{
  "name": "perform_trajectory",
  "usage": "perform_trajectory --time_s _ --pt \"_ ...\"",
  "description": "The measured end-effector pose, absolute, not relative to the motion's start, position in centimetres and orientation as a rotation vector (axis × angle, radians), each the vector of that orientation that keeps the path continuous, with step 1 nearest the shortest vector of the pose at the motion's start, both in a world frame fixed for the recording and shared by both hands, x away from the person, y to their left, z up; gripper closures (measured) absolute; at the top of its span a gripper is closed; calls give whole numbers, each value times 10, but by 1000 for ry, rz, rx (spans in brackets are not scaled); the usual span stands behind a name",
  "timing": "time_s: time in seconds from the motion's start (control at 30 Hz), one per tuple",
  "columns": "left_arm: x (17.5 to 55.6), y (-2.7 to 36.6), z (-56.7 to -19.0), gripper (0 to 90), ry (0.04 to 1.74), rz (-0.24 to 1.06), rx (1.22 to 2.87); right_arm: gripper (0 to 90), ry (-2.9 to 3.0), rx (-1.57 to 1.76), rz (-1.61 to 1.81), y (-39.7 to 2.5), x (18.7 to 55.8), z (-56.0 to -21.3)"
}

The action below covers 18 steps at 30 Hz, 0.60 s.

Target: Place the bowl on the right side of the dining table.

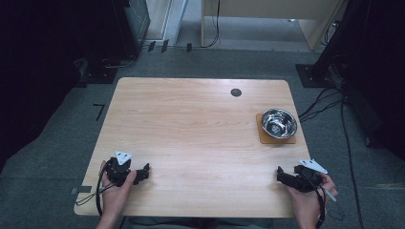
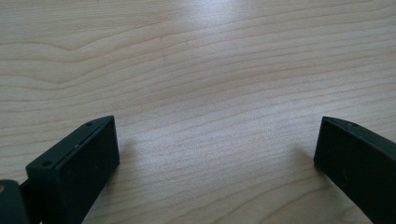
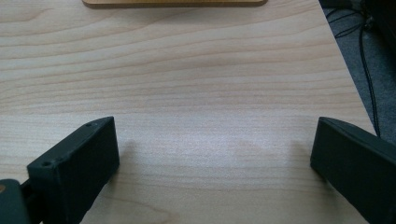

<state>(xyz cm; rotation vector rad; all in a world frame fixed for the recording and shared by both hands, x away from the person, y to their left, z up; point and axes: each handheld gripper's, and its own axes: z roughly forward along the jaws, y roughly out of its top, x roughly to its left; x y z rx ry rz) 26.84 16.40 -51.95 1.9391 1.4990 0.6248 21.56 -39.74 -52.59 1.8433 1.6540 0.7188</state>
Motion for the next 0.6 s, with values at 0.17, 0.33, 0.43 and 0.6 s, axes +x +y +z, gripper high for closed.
perform_trajectory --time_s 0.17,0.33,0.43,0.6 --pt "268 164 -520 0 1499 625 1940 7 1664 1837 723 -398 214 -526" --pt "268 164 -520 0 1499 625 1939 0 1665 1837 723 -398 215 -526" --pt "268 164 -520 0 1499 625 1939 0 1672 1836 726 -398 215 -526" --pt "268 164 -520 0 1499 624 1939 0 1674 1835 726 -398 214 -526"
